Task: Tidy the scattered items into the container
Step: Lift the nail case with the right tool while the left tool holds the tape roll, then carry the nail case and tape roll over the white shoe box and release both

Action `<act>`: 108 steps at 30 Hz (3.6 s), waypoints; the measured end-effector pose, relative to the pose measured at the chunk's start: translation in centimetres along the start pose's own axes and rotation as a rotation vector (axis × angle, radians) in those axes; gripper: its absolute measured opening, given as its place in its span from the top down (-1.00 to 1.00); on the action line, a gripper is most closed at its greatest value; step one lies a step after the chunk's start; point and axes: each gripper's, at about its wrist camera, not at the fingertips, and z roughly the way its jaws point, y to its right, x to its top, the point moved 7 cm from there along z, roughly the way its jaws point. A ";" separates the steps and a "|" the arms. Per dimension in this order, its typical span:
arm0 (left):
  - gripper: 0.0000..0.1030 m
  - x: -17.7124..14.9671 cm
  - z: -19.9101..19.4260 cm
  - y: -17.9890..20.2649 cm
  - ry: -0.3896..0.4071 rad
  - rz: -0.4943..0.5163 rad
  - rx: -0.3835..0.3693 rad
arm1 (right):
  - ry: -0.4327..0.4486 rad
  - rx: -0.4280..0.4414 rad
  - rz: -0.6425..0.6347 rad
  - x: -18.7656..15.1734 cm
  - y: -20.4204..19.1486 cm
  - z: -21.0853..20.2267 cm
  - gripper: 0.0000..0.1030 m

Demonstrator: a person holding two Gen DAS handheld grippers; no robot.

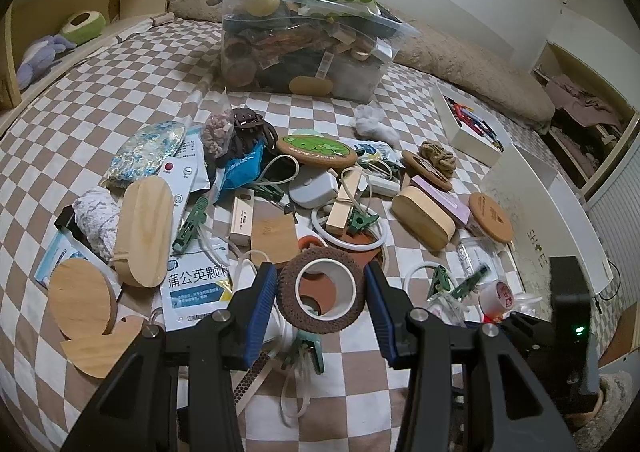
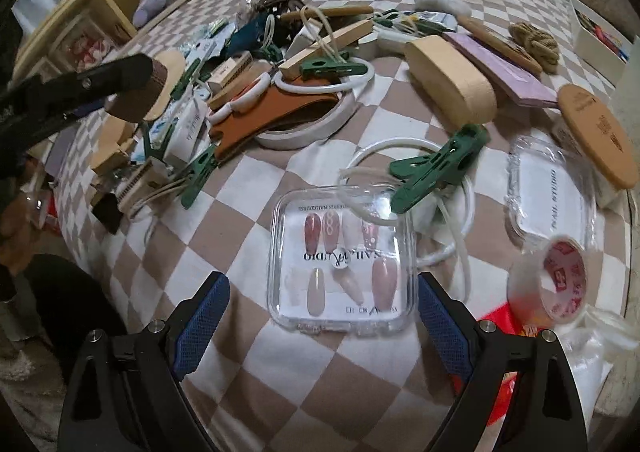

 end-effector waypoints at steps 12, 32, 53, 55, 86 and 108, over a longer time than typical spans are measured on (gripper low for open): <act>0.13 -0.1 0.1 0.0 -0.001 0.001 0.001 | 0.045 -0.082 -0.021 0.7 0.1 0.0 -0.48; 0.13 0.3 -0.7 0.4 0.022 0.017 0.001 | 0.297 0.032 0.069 3.1 0.1 -7.3 -0.48; 0.13 2.1 -2.8 3.4 0.078 0.064 -0.041 | 0.489 -0.034 0.118 4.9 2.0 -13.4 -0.48; 0.13 2.3 -3.1 3.8 0.080 0.059 -0.066 | 0.509 -0.042 0.115 5.1 2.0 -14.2 -0.48; 0.13 8.4 -8.9 19.1 0.238 0.238 -0.238 | 0.714 -0.194 0.197 4.2 9.7 -27.9 -0.48; 0.13 5.9 -5.9 31.5 0.168 0.379 -0.406 | 0.695 -0.381 0.399 -3.6 22.5 -31.5 -0.48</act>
